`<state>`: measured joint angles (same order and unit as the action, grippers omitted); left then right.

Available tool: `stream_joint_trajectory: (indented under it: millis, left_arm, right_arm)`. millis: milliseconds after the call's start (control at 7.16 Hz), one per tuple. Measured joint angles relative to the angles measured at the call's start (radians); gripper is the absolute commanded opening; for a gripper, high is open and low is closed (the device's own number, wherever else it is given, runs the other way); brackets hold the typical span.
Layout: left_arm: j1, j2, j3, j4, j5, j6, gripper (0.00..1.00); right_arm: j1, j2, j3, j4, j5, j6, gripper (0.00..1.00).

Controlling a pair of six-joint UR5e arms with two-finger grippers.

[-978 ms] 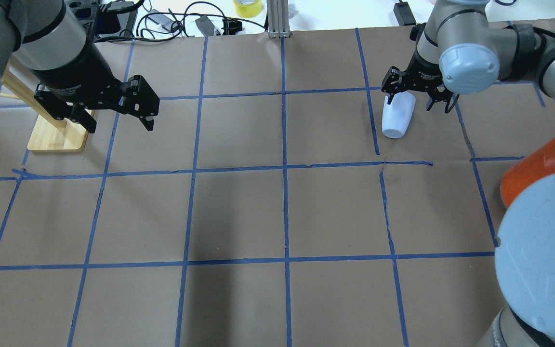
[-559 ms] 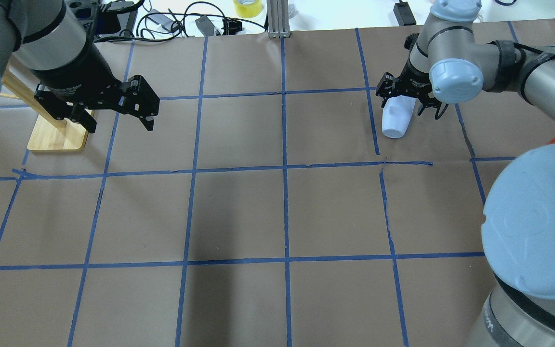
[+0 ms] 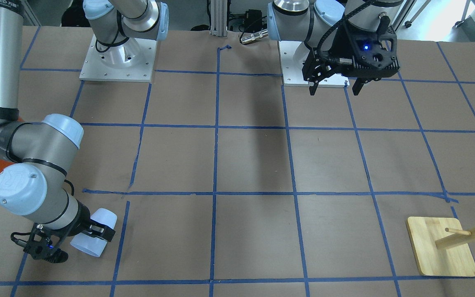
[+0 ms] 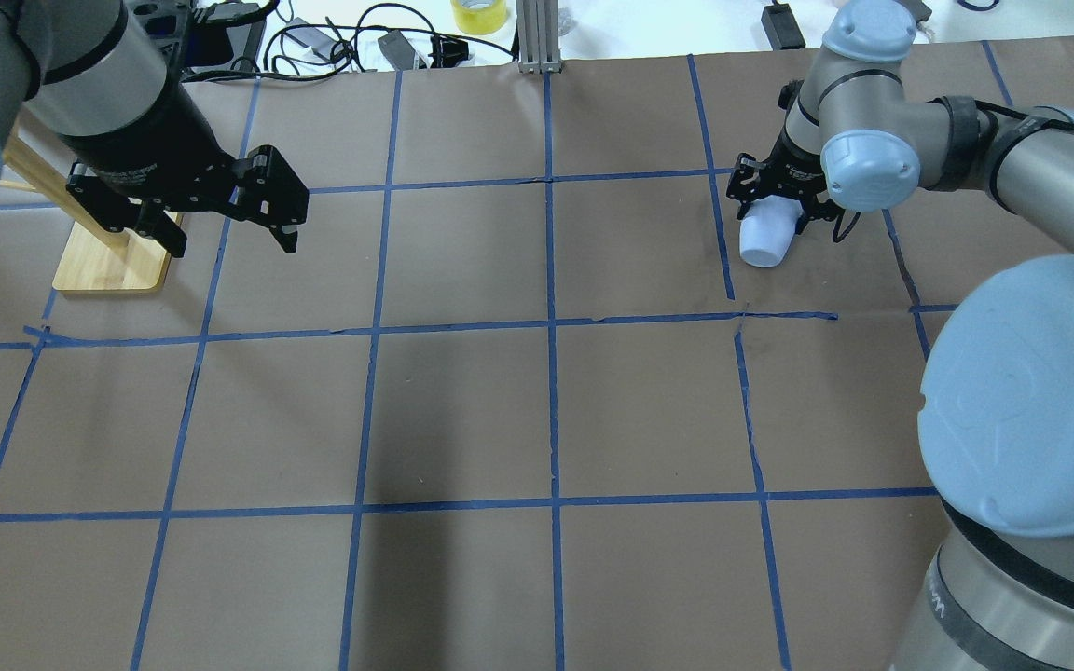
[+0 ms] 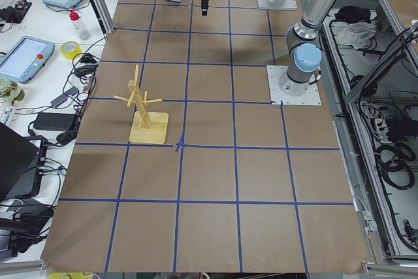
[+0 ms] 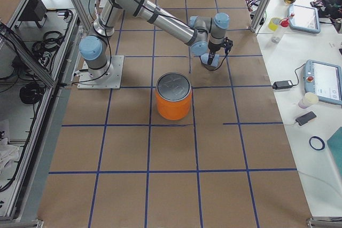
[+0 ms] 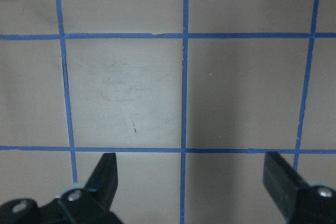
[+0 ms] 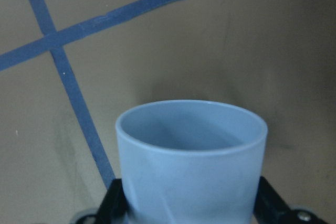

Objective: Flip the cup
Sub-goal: 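Lower the right gripper onto the tipped cup and grasp its base, then lift the cup with the right gripper and carry it toward the left arm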

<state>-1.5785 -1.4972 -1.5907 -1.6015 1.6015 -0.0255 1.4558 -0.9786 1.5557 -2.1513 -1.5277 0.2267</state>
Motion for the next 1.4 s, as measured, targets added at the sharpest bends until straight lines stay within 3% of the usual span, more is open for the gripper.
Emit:
stream_joint_trajectory:
  millis: [279,559,838,1397]
  left_arm:
    - [0.0,0.0,0.0,0.0,0.0,0.001,1.0]
    - [0.0,0.0,0.0,0.0,0.0,0.0,1.0]
    - [0.0,0.0,0.0,0.0,-0.001,0.0,1.0]
    - [0.0,0.0,0.0,0.0,-0.002,0.0,1.0]
  right_arm:
    - [0.002,-0.01,0.001,0.007,0.018,0.006,0.48]
    - [0.031,-0.055,0.0,0.031,0.044,-0.095,0.4]
    - [0.131,-0.086,-0.001,0.048,0.03,-0.257,0.27]
    - [0.382,-0.108,-0.018,0.05,-0.001,-0.485,0.24]
